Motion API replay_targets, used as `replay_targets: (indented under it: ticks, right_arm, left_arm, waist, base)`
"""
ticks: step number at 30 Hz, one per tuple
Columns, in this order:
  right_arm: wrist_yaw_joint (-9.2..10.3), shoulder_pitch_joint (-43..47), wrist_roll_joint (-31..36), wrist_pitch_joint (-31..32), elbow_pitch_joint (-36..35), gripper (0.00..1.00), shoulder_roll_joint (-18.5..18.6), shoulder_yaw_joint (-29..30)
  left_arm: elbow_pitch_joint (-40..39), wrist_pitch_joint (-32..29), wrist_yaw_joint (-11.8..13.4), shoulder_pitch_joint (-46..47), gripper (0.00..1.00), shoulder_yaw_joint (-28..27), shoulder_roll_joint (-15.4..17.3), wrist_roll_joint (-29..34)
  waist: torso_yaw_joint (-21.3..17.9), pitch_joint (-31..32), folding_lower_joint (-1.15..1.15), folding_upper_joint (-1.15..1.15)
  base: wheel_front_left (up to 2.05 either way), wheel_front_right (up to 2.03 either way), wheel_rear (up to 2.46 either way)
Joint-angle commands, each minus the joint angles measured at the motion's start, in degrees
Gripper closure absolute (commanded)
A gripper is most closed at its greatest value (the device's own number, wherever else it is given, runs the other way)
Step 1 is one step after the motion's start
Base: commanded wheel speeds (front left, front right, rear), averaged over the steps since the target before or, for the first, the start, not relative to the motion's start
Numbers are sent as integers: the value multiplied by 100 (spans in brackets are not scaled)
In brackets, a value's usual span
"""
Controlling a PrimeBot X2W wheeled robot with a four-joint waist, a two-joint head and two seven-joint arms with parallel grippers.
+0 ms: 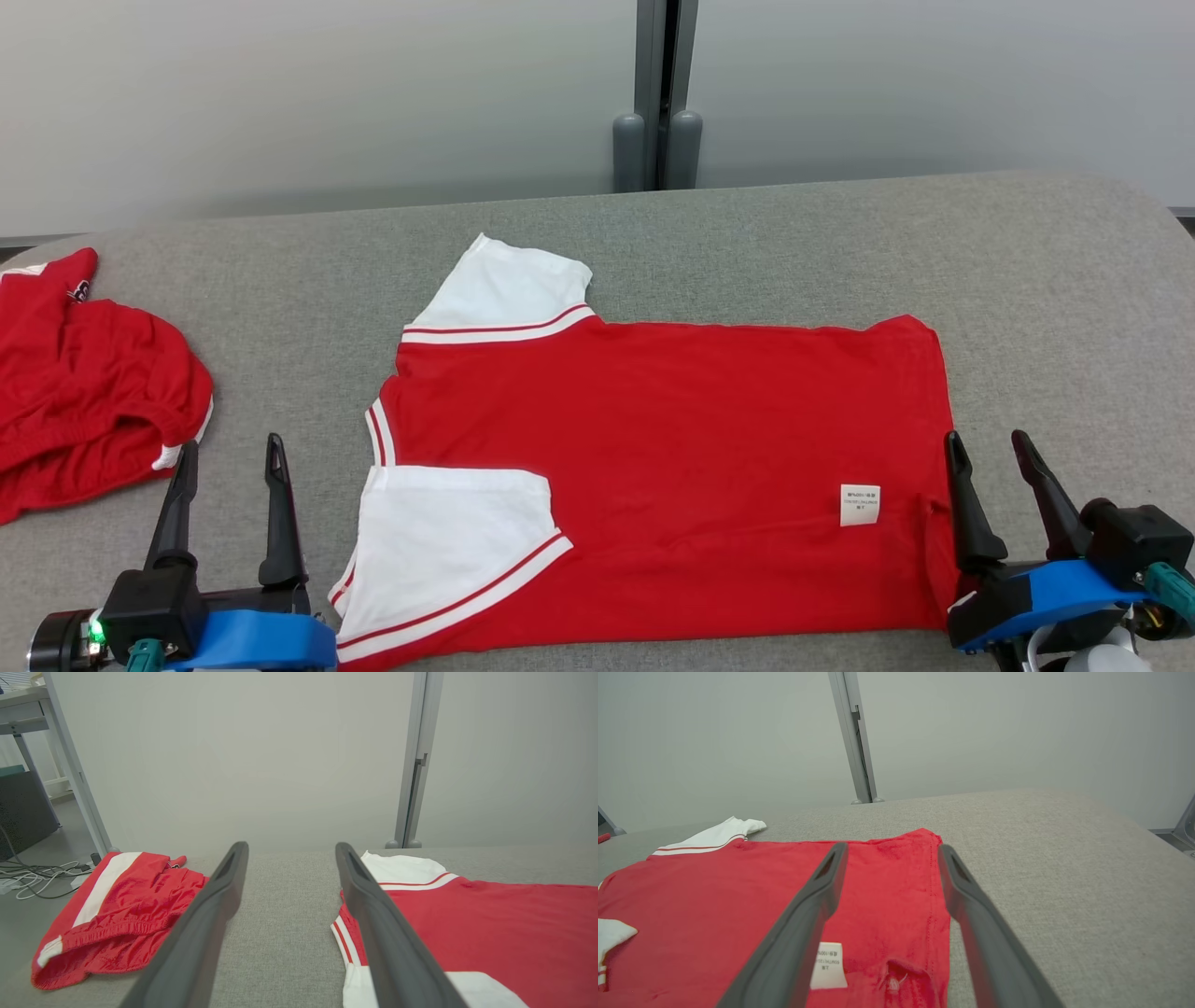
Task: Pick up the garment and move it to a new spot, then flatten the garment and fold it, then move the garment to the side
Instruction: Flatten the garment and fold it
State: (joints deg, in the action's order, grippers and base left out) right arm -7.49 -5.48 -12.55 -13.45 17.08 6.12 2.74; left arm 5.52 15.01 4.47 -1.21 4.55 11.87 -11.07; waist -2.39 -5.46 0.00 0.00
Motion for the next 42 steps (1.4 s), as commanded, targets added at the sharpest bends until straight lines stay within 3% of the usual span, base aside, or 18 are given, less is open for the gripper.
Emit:
replay_targets:
  ticks: [1,9,18,24,32,42]
  right_arm:
    - [0,-77,34,-20,23,0,11,18]
    - [0,-601,104,126,43,0,229,26]
    - [0,-1905,22,773,55,0,770,12]
    - [0,-2485,-86,1137,144,0,925,-101]
    - [0,-3022,-382,1475,161,0,934,-545]
    - [0,-3347,-598,1352,229,0,916,-933]
  left_arm:
    - [36,23,-44,51,0,-39,-35,41]
    - [263,22,-380,742,0,-110,170,112]
    - [826,-445,-969,2917,0,152,623,61]
    - [1268,-853,-1150,4140,0,455,814,-134]
    - [2206,-1615,-1201,5517,0,1517,1118,-743]
    - [3149,-2379,-1192,6229,0,2845,1498,-1793]
  waist:
    - [-3,-13,0,0]
    - [-64,-288,0,0]
    - [-206,-1207,0,0]
    - [-381,-1769,0,0]
    - [-671,-2445,0,0]
    - [-976,-2758,0,0]
  base:
    - [0,0,0]
    - [0,0,0]
    - [0,0,0]
    - [0,0,0]
    - [0,0,0]
    - [0,0,0]
